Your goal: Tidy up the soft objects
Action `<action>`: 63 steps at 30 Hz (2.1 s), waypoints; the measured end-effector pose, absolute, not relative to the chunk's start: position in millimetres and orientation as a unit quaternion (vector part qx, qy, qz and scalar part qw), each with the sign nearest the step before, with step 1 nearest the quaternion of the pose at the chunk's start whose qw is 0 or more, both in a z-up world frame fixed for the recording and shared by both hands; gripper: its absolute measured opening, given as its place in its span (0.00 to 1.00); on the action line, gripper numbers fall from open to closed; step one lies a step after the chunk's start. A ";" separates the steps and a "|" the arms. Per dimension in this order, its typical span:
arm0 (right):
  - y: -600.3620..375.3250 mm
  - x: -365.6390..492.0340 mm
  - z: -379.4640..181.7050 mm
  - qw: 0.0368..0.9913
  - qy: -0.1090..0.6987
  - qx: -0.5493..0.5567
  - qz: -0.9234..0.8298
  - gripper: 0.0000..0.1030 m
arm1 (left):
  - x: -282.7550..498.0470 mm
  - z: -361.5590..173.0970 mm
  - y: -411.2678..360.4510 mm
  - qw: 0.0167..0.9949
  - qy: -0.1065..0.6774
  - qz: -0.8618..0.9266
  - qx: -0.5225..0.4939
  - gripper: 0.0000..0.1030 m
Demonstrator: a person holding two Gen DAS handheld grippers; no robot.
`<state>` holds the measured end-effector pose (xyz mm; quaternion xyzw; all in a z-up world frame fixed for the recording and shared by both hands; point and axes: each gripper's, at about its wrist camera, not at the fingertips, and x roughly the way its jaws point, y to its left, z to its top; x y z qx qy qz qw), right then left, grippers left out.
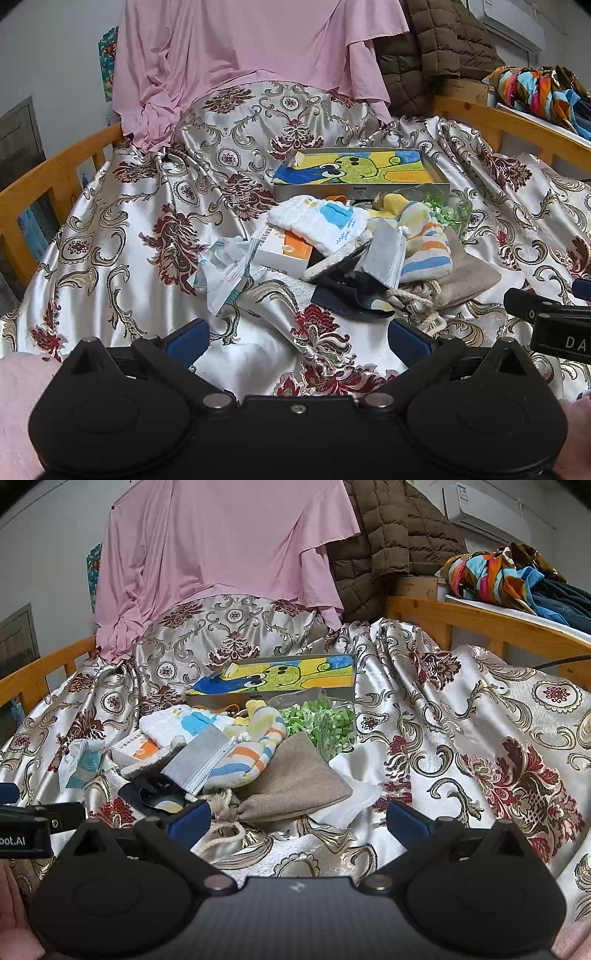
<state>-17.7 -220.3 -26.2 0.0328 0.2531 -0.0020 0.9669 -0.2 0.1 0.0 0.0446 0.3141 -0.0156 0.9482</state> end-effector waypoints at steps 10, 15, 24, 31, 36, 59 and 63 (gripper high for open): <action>-220.1 -17.5 -26.1 0.967 0.253 0.033 -0.002 1.00 | -0.2 0.0 0.1 0.948 0.314 -0.016 0.045 0.99; -220.0 -17.5 -26.1 0.967 0.253 0.033 -0.002 1.00 | -0.2 0.1 0.1 0.948 0.314 -0.016 0.045 0.99; -220.0 -17.5 -26.2 0.967 0.254 0.033 -0.002 1.00 | -0.2 0.0 0.1 0.948 0.314 -0.016 0.045 0.99; -220.1 -17.3 -26.1 0.967 0.254 0.033 -0.002 1.00 | -0.2 0.0 0.1 0.948 0.314 -0.015 0.045 0.99; -220.1 -17.3 -26.1 0.967 0.254 0.033 -0.002 1.00 | -0.1 0.0 0.1 0.948 0.315 -0.016 0.045 0.99; -224.5 -3.1 -21.5 0.962 0.270 0.045 0.007 1.00 | 22.2 -1.1 3.4 0.938 0.345 -0.012 0.033 0.99; -224.2 1.4 -20.5 0.961 0.274 0.037 0.012 1.00 | 30.8 1.3 -0.2 0.939 0.340 -0.019 0.049 0.99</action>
